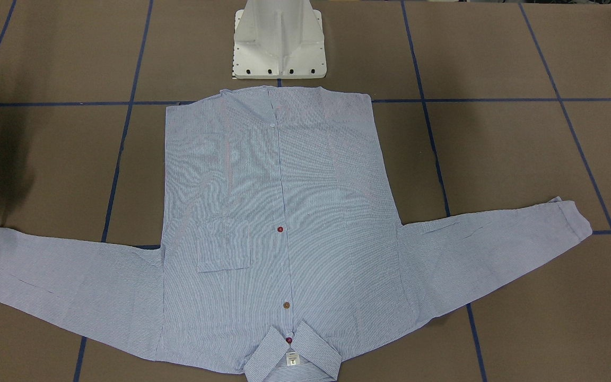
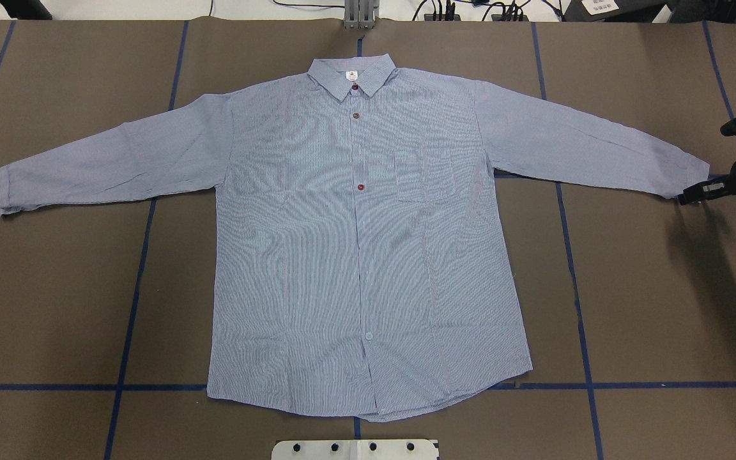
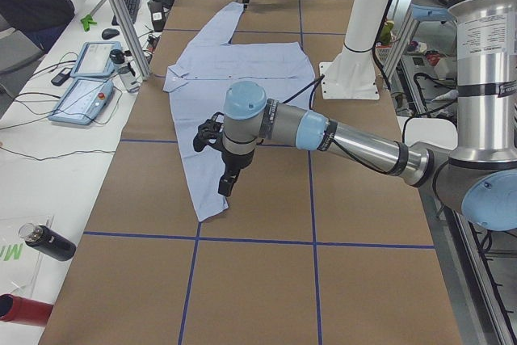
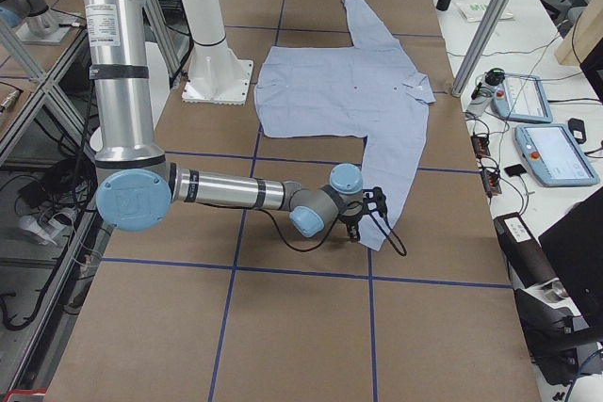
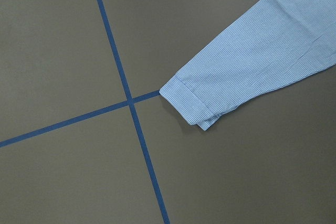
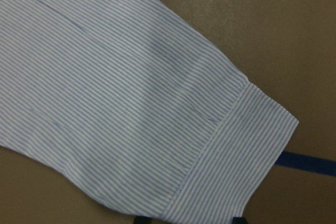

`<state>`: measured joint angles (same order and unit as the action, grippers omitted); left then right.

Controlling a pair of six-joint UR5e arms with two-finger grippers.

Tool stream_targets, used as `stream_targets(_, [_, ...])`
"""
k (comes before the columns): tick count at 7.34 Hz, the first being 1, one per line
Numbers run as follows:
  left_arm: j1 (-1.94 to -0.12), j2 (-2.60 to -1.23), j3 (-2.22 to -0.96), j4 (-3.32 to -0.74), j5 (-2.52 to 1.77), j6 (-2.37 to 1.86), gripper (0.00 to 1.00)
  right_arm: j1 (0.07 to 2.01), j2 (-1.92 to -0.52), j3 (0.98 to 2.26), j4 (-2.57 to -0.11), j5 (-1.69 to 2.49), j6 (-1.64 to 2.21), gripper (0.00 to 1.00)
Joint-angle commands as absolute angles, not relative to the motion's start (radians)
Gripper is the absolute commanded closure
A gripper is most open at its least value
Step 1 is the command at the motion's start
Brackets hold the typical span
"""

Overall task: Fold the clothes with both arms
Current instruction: 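Move the right gripper down to the cuff of the sleeve nearest it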

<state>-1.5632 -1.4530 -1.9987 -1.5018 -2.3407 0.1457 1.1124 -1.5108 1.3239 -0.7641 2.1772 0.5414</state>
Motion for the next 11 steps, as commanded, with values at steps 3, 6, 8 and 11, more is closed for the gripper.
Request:
stream_targets(3, [-1.563,-1.453,-1.999,-1.502,-2.342,0.146,0.0,1.12,-1.509,1.324,-0.765,2.151,0.508,0.44])
stream_targets(6, [-1.565,-1.453,-2.0,-1.502,-2.347,0.146,0.0,1.121,-1.52,1.321,-0.765,2.14,0.508,0.49])
stream_targets(8, [-1.565,-1.453,-1.999,-1.502,-2.347,0.146,0.0,1.126,-1.523,1.319,-0.767,2.132,0.494,0.49])
stream_targets(11, [-1.565,-1.453,-1.999,-1.502,-2.347,0.146,0.0,1.189,-1.52,1.316,-0.77,2.146,0.538,0.48])
